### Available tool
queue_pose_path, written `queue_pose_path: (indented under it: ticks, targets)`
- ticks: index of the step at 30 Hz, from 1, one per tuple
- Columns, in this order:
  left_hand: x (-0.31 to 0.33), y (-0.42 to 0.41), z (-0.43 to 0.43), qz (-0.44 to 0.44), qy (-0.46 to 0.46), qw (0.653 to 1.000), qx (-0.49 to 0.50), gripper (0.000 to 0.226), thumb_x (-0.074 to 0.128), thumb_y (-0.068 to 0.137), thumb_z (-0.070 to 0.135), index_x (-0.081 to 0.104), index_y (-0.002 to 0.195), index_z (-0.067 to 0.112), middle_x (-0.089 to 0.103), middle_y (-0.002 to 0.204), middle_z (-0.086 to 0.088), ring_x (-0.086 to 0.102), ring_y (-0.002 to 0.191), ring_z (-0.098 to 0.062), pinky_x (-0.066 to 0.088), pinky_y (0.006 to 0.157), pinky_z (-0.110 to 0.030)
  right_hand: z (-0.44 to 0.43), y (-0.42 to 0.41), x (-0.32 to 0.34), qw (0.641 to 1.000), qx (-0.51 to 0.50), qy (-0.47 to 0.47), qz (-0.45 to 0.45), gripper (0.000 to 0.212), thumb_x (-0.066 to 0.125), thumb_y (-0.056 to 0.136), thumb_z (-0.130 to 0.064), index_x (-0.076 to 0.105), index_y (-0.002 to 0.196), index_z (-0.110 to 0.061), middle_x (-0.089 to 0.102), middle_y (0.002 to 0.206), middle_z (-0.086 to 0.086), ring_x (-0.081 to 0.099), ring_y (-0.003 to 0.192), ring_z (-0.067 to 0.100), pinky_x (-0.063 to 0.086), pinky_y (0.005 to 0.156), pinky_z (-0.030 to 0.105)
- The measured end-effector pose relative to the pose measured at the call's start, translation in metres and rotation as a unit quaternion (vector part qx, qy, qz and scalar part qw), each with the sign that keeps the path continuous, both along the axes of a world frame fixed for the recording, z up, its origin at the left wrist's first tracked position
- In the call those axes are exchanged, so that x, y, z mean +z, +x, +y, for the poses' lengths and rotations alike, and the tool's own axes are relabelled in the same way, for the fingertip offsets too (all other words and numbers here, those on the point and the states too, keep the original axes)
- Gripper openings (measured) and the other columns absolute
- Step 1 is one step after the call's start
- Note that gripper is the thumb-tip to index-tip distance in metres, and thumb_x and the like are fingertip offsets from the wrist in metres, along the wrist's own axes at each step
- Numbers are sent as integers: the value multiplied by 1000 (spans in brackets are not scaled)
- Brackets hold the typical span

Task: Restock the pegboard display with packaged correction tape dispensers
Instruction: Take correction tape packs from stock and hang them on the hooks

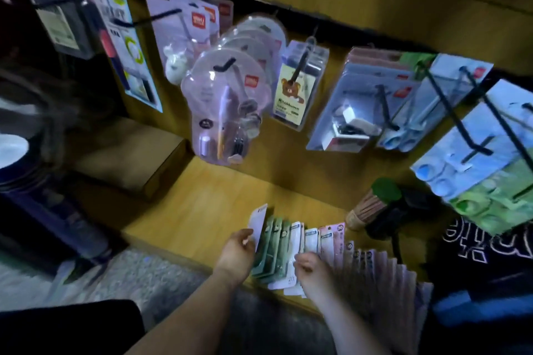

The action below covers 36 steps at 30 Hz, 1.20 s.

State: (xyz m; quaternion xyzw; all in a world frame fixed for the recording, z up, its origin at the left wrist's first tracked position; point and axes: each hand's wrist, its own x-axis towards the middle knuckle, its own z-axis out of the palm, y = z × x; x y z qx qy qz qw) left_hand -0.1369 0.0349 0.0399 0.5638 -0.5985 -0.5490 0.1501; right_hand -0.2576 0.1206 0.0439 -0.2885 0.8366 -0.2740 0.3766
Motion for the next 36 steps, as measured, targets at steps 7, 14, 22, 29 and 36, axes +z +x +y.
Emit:
queue_pose_path:
  ticks: [7, 14, 22, 29, 36]
  targets:
    - [-51, -11, -11, 23, 54, 998, -11, 43, 39, 94, 6, 33, 135, -2, 41, 134, -9, 45, 122, -27, 40, 81, -15, -21, 1, -35, 998, 11, 46, -32, 48, 36, 93, 0, 35, 138, -15, 40, 144, 12, 56, 84, 9, 36, 56, 9]
    - [-78, -10, -18, 12, 92, 995, -38, 41, 39, 94, 9, 38, 135, 7, 37, 143, -22, 37, 131, -36, 30, 105, -35, -30, 6, -48, 996, -17, 40, -74, 53, 33, 92, 7, 30, 141, -12, 34, 148, 6, 37, 133, 18, 35, 95, 18]
    - [-84, -7, -27, 52, 102, 993, 6, 48, 38, 95, 8, 26, 141, 4, 42, 119, -12, 47, 102, -29, 36, 72, -24, -42, 4, -62, 985, -84, 11, -152, 51, 38, 90, 9, 38, 137, -11, 46, 141, 10, 46, 126, 24, 41, 106, 42]
    - [-90, 1, -32, 62, 152, 986, 13, 40, 37, 95, 7, 39, 133, -4, 46, 135, -13, 45, 121, -22, 30, 82, -9, -56, 8, -71, 971, -87, 73, -209, 56, 46, 91, -16, 26, 143, -23, 39, 145, 6, 47, 123, 26, 41, 105, 44]
    - [-94, 6, -31, 116, 186, 974, 56, 20, 32, 96, 5, 43, 113, 4, 46, 73, -5, 43, 63, -19, 44, 53, -23, -57, 10, -77, 981, -73, 63, -168, 40, 47, 90, -2, 45, 127, -16, 54, 95, -4, 52, 78, 11, 45, 61, 21]
